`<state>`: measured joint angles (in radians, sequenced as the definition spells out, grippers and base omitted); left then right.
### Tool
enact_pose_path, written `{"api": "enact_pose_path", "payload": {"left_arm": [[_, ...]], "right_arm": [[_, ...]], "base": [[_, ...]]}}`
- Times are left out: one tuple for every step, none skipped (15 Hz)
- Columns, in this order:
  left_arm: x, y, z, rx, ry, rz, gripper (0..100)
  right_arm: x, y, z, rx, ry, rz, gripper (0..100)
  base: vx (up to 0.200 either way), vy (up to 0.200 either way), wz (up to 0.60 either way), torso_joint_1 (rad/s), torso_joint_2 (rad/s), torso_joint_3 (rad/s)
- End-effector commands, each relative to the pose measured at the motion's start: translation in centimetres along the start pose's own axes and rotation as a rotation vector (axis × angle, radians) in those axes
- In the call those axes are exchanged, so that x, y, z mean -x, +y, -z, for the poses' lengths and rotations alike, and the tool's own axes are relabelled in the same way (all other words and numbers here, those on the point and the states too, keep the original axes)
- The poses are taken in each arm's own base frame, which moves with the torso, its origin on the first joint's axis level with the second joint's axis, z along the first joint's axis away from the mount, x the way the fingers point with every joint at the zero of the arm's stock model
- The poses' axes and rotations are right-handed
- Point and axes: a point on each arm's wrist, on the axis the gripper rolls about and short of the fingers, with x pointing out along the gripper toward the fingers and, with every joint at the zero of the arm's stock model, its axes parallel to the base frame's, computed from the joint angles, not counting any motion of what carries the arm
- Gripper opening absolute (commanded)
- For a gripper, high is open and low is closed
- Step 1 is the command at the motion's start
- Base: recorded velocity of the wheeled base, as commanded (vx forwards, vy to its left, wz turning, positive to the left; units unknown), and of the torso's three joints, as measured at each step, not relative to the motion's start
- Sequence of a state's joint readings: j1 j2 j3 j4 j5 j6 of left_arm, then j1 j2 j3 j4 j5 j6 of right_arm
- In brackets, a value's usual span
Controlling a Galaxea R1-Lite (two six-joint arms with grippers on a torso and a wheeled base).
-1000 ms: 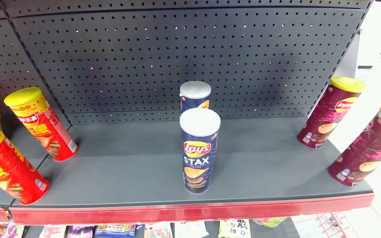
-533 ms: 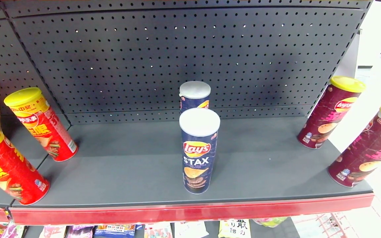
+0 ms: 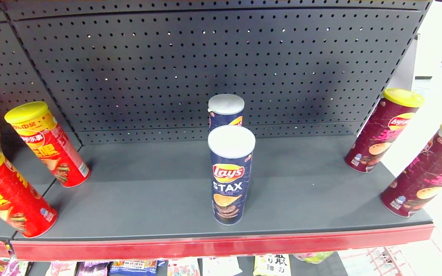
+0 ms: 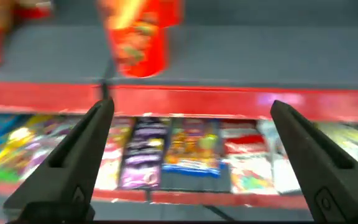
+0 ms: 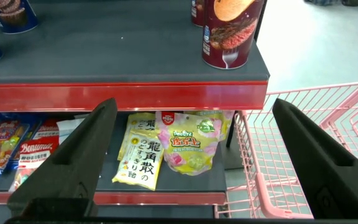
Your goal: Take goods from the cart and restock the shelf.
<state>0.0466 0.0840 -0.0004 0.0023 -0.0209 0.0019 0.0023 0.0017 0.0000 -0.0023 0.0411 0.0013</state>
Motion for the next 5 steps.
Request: {"api": "enact_pose_path", "payload": {"left_arm": [[0.45, 0.07, 0.17, -0.007, -0.06, 0.048, 100], [0.62, 0.11, 0.24, -0.006, -0.083, 0.029, 100], [0.62, 0.18, 0.22, -0.003, -0.084, -0.002, 100], [0.62, 0.21, 0.22, -0.001, -0.084, -0.014, 100], [0.62, 0.21, 0.24, -0.001, -0.083, -0.013, 100]], "right_arm": [[0.0, 0.0, -0.01, 0.0, -0.001, -0.001, 100], [0.0, 0.0, -0.01, 0.0, -0.001, -0.001, 100], [0.0, 0.0, -0.01, 0.0, -0.001, -0.001, 100], [0.0, 0.0, -0.01, 0.0, -0.001, -0.001, 100], [0.0, 0.0, -0.01, -0.002, -0.001, -0.001, 100]], "base": [[0.0, 0.0, 0.0, 0.0, 0.0, 0.0], [0.0, 0.0, 0.0, 0.0, 0.0, 0.0], [0.0, 0.0, 0.0, 0.0, 0.0, 0.0], [0.0, 0.0, 0.0, 0.0, 0.0, 0.0], [0.0, 0.0, 0.0, 0.0, 0.0, 0.0]]}}
